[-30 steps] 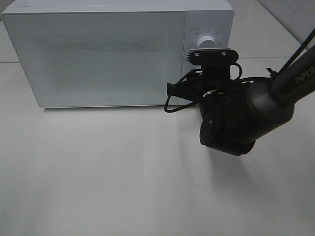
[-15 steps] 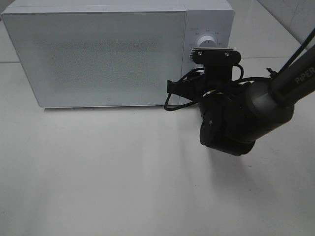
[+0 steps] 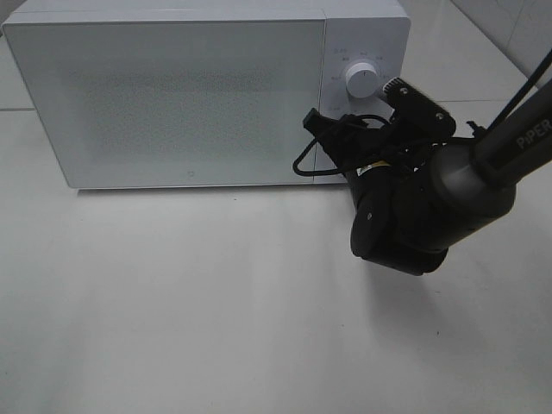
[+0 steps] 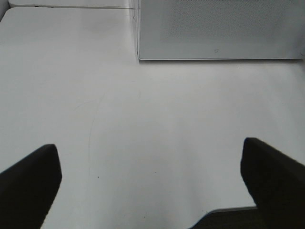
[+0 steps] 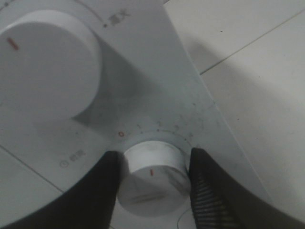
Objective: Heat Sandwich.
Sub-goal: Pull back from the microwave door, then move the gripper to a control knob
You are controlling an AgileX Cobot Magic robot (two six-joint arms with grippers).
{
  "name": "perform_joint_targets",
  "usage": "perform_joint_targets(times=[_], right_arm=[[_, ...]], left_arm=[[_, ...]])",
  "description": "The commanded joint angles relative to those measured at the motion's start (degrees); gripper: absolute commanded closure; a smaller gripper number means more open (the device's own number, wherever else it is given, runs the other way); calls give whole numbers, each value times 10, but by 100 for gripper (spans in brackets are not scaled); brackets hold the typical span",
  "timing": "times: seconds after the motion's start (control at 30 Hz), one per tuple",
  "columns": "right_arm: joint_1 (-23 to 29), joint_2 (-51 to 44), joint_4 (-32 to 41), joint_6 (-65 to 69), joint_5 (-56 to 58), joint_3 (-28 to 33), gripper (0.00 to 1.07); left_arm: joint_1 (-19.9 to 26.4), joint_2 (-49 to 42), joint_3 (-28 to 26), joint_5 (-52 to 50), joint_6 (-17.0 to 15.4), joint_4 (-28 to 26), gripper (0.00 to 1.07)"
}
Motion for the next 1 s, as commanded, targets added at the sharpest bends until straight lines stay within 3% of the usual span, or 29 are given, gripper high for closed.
perform_joint_targets(times=[0.03, 0.7, 1.0], right_arm=[[-2, -3, -28, 104, -6, -7, 96], [-2, -3, -40, 586, -9, -7, 94], [-2, -3, -40, 630, -6, -7, 92]], left_arm=[[1, -10, 2, -7, -3, -5, 10], [1, -10, 2, -7, -3, -5, 10], [1, -10, 2, -7, -3, -5, 10]])
